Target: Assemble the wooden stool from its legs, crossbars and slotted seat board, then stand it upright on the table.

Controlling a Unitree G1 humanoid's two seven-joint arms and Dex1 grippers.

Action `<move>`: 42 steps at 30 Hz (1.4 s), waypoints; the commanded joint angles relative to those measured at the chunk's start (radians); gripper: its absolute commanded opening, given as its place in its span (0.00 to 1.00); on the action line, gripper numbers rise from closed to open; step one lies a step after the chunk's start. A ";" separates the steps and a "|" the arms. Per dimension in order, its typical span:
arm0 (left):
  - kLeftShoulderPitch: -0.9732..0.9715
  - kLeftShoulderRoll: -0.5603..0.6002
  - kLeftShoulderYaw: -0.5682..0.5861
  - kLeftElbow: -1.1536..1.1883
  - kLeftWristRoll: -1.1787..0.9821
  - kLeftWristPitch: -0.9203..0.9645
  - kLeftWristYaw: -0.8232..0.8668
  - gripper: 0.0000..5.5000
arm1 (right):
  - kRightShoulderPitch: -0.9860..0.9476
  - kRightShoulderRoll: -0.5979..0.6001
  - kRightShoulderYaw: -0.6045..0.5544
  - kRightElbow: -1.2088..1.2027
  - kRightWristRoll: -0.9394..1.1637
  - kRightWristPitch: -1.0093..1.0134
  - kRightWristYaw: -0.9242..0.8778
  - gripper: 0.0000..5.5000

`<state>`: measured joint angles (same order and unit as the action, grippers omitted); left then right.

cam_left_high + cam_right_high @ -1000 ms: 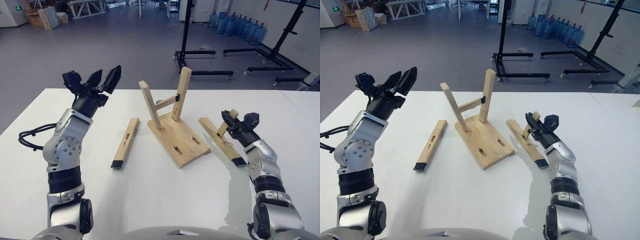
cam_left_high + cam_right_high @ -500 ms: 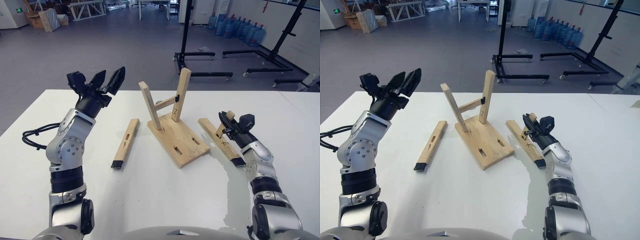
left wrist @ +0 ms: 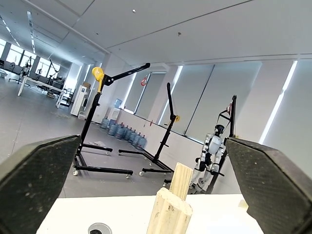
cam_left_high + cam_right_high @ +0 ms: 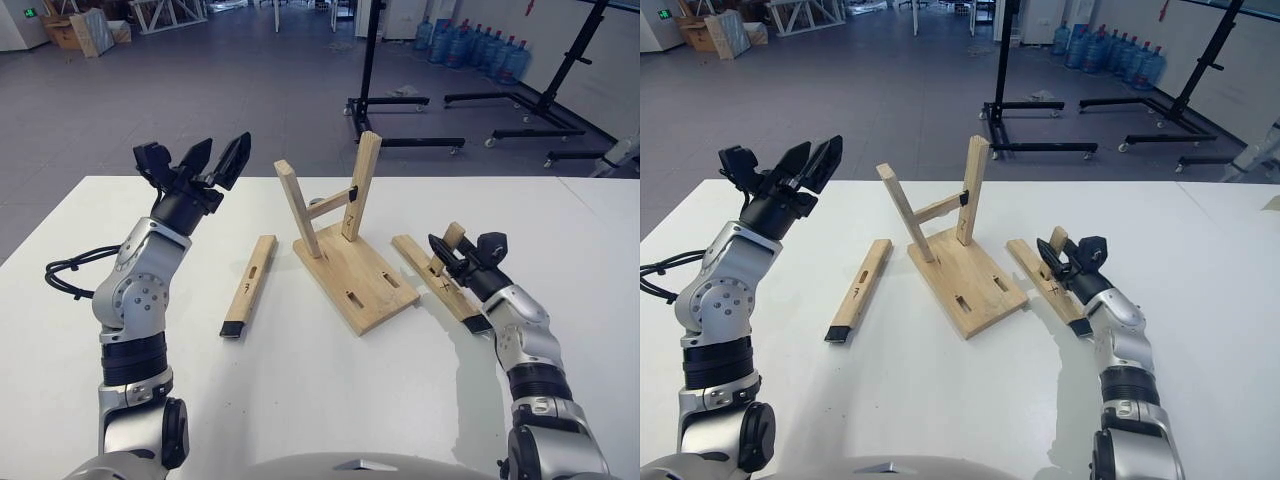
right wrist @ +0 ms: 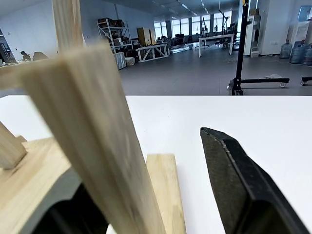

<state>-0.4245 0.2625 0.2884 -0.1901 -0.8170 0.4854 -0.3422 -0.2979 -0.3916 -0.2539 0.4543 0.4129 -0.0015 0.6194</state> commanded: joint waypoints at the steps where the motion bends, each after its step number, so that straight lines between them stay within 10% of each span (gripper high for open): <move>1: -0.002 0.002 -0.005 0.000 0.010 0.000 -0.001 0.98 | -0.022 -0.032 -0.020 -0.114 0.030 0.070 -0.002 0.51; 18: -0.056 0.003 0.017 0.037 0.032 -0.009 0.043 0.98 | -0.298 0.072 0.081 -0.680 -0.028 0.695 -0.687 0.51; 42: -0.022 0.000 0.008 0.027 0.031 -0.008 0.031 0.98 | -0.227 0.137 -0.026 -0.372 -0.052 0.550 -0.610 0.51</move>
<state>-0.4437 0.2626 0.3066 -0.1567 -0.7965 0.4762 -0.3116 -0.4898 -0.2588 -0.2501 0.0938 0.3274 0.4981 0.0180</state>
